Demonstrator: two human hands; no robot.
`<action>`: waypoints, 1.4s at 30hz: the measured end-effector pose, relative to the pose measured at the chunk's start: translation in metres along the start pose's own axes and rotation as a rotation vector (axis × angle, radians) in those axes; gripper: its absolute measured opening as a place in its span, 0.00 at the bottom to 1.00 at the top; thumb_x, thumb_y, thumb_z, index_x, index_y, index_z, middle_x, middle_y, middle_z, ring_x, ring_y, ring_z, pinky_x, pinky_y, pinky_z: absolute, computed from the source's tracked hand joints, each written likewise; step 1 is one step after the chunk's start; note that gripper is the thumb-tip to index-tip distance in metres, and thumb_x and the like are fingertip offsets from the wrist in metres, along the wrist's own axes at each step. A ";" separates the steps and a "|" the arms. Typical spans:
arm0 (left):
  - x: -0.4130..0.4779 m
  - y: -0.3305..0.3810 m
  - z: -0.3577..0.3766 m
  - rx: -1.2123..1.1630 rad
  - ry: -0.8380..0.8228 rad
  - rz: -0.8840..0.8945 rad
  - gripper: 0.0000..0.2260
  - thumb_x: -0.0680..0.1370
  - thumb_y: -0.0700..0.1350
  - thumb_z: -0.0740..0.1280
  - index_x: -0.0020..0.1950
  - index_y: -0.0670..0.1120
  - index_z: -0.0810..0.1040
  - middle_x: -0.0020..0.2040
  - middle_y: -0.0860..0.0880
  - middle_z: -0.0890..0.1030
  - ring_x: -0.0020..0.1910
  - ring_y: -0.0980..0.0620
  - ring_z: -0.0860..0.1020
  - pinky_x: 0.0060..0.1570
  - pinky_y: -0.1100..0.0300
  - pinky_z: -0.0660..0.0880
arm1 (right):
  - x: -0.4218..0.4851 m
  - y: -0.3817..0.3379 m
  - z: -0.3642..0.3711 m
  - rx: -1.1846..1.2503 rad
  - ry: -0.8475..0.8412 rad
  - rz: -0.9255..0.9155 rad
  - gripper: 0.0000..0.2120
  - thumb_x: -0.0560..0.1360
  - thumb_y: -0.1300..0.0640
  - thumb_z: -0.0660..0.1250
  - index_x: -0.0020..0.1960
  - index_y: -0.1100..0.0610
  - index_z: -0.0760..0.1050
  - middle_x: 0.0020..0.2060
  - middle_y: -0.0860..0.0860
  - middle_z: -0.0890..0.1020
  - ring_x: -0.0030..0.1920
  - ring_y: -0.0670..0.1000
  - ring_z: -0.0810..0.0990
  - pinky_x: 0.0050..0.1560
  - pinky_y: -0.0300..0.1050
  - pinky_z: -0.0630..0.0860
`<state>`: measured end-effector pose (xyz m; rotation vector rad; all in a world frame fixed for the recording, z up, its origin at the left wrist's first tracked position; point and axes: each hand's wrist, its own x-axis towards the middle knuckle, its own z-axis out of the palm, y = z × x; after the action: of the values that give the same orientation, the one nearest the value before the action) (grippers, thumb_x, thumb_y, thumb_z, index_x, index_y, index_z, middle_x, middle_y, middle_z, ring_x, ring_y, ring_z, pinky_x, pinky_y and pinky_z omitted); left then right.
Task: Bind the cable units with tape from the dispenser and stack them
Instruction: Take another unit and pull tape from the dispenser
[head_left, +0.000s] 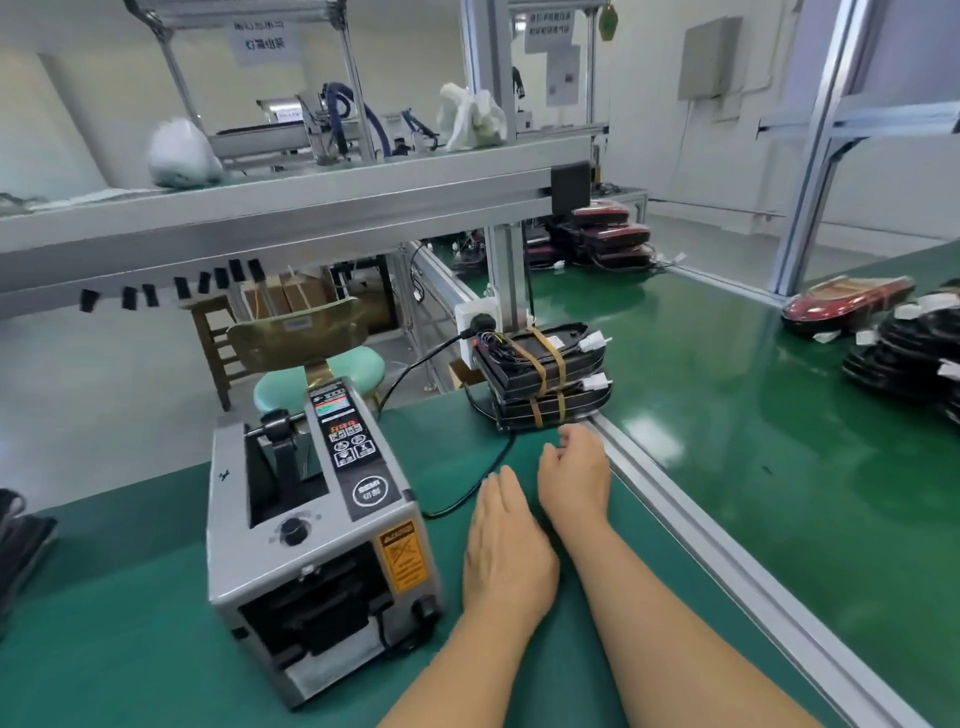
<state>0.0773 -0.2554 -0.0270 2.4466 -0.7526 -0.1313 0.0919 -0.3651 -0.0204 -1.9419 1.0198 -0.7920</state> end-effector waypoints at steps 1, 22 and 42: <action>0.008 0.000 0.000 0.006 0.011 -0.007 0.30 0.81 0.39 0.52 0.80 0.46 0.41 0.81 0.49 0.44 0.79 0.53 0.44 0.76 0.58 0.46 | 0.008 -0.001 0.003 0.005 0.024 0.021 0.14 0.80 0.59 0.61 0.65 0.59 0.72 0.61 0.55 0.75 0.58 0.55 0.76 0.53 0.45 0.69; 0.084 0.009 0.002 -0.311 0.187 0.137 0.43 0.74 0.32 0.59 0.76 0.67 0.45 0.80 0.57 0.53 0.76 0.55 0.59 0.70 0.52 0.66 | 0.062 -0.006 0.024 -0.141 0.133 0.106 0.08 0.77 0.54 0.60 0.43 0.57 0.73 0.45 0.53 0.76 0.39 0.54 0.74 0.36 0.46 0.66; 0.151 0.091 -0.032 0.032 0.357 -0.093 0.42 0.73 0.32 0.65 0.78 0.59 0.51 0.80 0.52 0.51 0.78 0.44 0.48 0.71 0.45 0.57 | 0.043 0.011 0.002 -0.012 0.089 0.090 0.08 0.73 0.56 0.62 0.36 0.54 0.67 0.39 0.51 0.75 0.37 0.53 0.73 0.33 0.47 0.63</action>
<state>0.1671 -0.3836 0.0604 2.4409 -0.4866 0.2776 0.1103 -0.4050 -0.0237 -1.8713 1.1593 -0.8297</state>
